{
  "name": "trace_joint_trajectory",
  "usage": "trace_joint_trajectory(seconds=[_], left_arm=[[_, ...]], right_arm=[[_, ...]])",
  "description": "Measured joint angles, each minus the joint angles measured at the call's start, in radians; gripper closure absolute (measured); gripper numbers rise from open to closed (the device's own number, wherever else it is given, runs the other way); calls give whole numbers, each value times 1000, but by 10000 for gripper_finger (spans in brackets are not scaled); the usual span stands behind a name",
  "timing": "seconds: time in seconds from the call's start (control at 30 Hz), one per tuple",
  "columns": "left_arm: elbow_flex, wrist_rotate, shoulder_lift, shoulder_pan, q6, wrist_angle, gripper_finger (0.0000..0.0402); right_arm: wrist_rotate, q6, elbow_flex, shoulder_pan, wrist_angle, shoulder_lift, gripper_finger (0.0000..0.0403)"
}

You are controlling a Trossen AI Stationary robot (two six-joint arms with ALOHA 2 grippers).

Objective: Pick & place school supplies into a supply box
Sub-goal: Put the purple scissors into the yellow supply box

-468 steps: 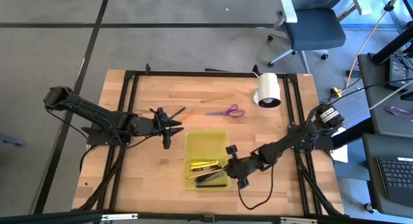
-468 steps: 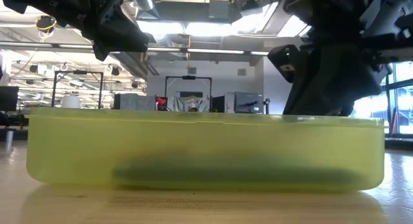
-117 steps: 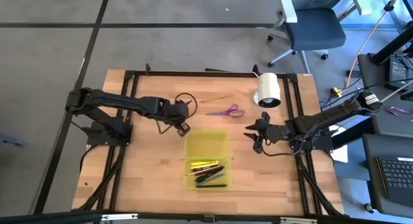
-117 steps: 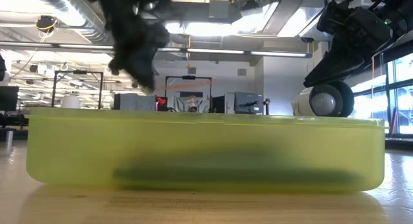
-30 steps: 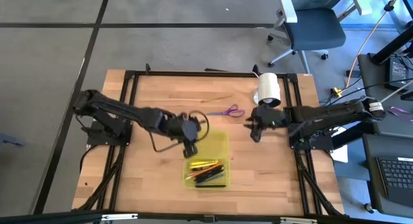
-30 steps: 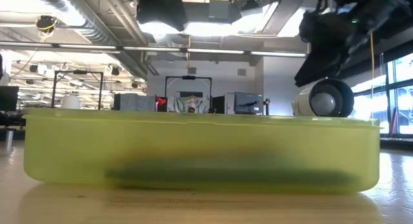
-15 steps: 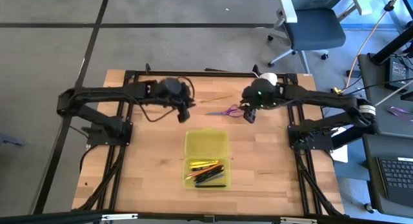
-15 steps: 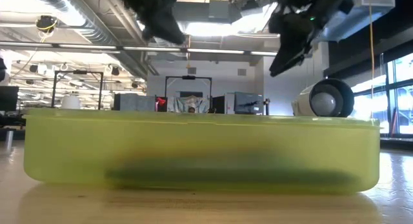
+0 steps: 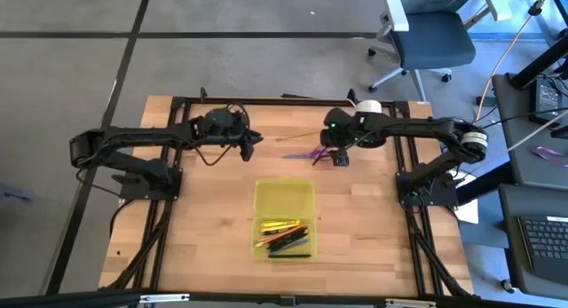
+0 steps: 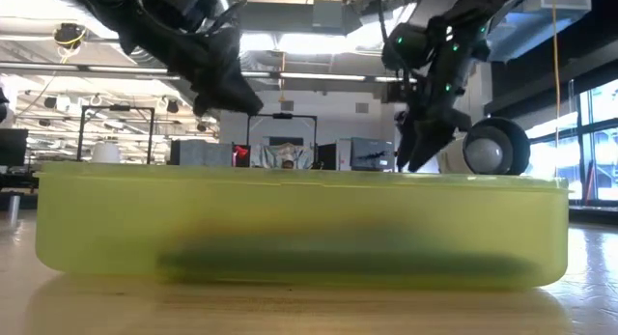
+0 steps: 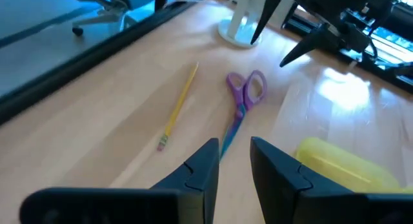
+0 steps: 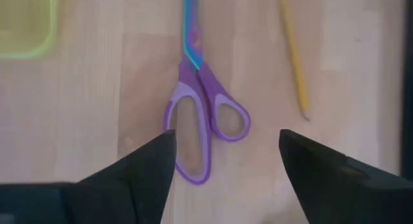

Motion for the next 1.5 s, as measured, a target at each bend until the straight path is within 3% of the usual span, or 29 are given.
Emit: trace_joint_trajectory(seconds=[0.17,0.57,0.77,0.93,1.37,1.5], left_arm=[[-32,-1,0,-13,-6,9,322],[-44,-2,1,-13,-7,21,320],[-44,-2,1,-14,-7,21,324],[-44,-3,1,-14,-32,21,322],[-44,-2,1,-35,-104,22,327],[-44,-28,1,-65,-126,21,327]], right_arm=[[-53,-33,0,-7,33,88,141],[-59,-78,0,-27,94,227,189],[-78,-73,3,-55,94,261,208],[-162,-59,4,-74,90,284,229],[-161,64,1,-77,86,285,326],[-163,95,1,-73,84,285,332]])
